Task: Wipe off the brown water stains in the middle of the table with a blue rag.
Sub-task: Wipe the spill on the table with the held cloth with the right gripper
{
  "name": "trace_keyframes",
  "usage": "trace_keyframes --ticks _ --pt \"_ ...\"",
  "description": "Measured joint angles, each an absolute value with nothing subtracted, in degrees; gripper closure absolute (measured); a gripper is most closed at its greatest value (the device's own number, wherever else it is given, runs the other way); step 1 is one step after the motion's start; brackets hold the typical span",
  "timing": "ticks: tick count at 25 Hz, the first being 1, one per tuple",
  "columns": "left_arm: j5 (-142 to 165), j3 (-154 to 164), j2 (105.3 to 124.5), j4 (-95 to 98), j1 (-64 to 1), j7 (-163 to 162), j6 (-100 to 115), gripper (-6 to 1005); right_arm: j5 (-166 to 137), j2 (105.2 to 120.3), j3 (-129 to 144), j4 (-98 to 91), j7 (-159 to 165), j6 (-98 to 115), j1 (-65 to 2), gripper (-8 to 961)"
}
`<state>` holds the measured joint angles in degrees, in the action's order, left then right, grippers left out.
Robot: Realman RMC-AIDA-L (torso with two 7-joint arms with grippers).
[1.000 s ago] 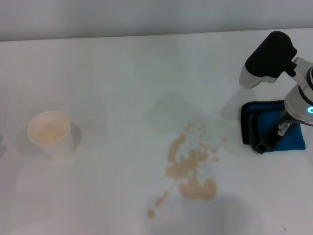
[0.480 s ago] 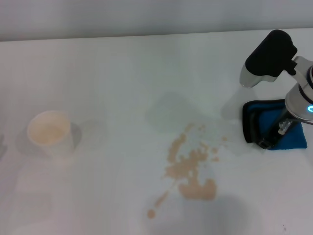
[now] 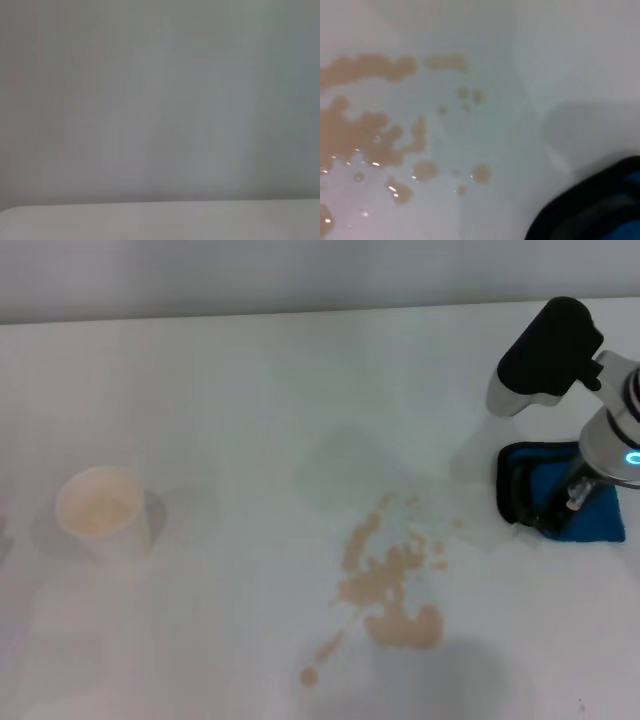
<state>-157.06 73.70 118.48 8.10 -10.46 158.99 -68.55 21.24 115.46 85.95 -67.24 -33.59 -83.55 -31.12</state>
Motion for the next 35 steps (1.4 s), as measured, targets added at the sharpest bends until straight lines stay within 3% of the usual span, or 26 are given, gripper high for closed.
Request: trace_keyframes --ticks 7,25,35 --pt "-157.12 73.61 118.48 8.31 -10.46 158.99 -68.55 122 25.07 115.61 89.47 -67.05 -33.83 -83.17 -32.85 893" --pt "-157.15 73.92 118.39 8.61 -10.81 158.99 -68.87 123 37.55 116.2 106.86 -64.13 -31.38 -79.31 -43.07 893" --pt "-157.05 73.91 118.38 8.62 -11.53 158.99 -68.98 123 44.52 116.19 114.39 -69.43 -29.83 -83.76 -43.8 892"
